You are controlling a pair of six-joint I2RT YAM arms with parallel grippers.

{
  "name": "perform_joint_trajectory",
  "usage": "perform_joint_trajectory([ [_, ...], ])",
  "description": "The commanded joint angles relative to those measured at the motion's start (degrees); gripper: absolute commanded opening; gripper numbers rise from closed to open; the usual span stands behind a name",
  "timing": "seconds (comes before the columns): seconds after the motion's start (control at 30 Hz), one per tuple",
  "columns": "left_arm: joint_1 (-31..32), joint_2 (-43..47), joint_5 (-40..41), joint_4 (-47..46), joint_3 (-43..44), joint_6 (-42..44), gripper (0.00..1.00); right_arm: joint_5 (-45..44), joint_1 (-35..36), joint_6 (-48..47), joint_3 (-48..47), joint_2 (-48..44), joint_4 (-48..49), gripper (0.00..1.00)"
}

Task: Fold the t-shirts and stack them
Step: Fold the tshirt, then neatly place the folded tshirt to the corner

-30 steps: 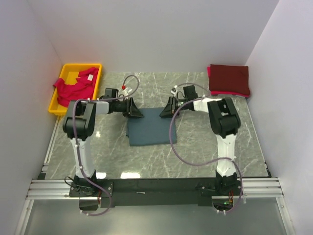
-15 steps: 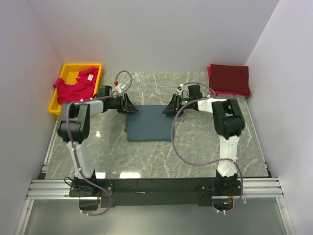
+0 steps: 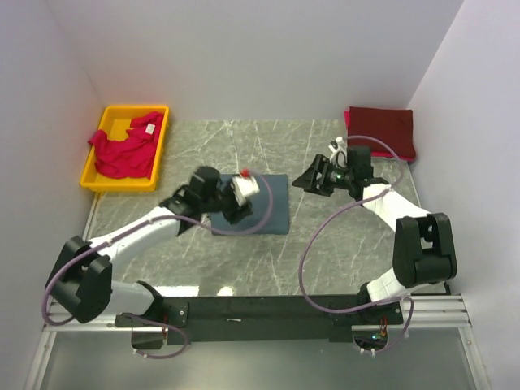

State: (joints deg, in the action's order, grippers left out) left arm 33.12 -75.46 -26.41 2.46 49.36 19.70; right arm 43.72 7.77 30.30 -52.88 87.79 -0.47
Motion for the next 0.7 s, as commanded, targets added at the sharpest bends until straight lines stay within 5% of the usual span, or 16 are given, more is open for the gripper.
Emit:
perform_joint_trajectory([
  [0.0, 7.20, -1.09, 10.93, -5.61, -4.09, 12.70, 0.60, -2.60, -2.05, 0.37, 3.57, -2.62, -1.03, 0.73],
  [0.3, 22.06, -13.03, 16.83, -15.72, -3.14, 19.57, 0.58, -7.49, -3.64, 4.57, 11.57, -6.49, 4.60, 0.72],
  [0.67, 24.36, -25.96, 19.64, -18.98, 2.23, 21.61, 0.45, -13.75, -3.81, 10.38, 11.49, -4.47, 2.23, 0.72],
])
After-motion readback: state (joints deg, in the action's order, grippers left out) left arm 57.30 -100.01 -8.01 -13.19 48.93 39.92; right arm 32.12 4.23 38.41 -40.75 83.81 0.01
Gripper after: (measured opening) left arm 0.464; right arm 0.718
